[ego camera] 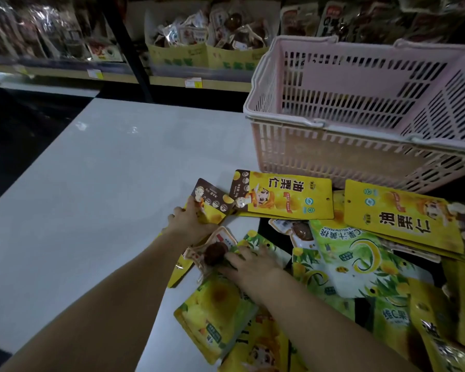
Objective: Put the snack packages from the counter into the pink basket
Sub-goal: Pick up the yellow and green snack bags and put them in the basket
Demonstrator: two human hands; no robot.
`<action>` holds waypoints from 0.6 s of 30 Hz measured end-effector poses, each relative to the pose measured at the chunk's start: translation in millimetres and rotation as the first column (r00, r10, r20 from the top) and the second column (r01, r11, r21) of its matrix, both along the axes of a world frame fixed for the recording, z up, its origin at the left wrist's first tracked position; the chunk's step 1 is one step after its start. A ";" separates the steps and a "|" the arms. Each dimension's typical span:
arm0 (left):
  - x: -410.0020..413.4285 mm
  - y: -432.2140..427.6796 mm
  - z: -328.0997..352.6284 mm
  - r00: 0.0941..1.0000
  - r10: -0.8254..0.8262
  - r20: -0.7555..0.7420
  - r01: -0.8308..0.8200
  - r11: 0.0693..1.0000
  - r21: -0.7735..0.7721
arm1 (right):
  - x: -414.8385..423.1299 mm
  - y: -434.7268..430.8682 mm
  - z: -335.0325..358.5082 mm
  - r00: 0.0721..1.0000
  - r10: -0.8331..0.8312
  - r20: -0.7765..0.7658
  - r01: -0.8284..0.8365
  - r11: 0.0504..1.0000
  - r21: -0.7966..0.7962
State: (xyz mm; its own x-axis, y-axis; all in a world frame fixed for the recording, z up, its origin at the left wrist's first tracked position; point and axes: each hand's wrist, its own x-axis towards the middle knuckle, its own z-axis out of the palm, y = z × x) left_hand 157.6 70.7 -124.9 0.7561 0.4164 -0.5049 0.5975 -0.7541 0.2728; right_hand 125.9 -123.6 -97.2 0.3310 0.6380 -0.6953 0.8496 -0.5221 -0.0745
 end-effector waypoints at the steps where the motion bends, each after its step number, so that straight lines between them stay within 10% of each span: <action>1: -1.4 3.0 -0.6 1.000 0.009 -0.001 -0.009 1.000 0.019 | 0.1 0.8 -1.0 1.000 0.007 0.012 -0.006 1.000 -0.004; 18: -109.1 33.9 -15.1 0.943 0.321 -0.085 -0.321 0.947 0.016 | -15.6 -20.4 -6.3 0.997 0.060 0.047 -0.061 0.998 0.023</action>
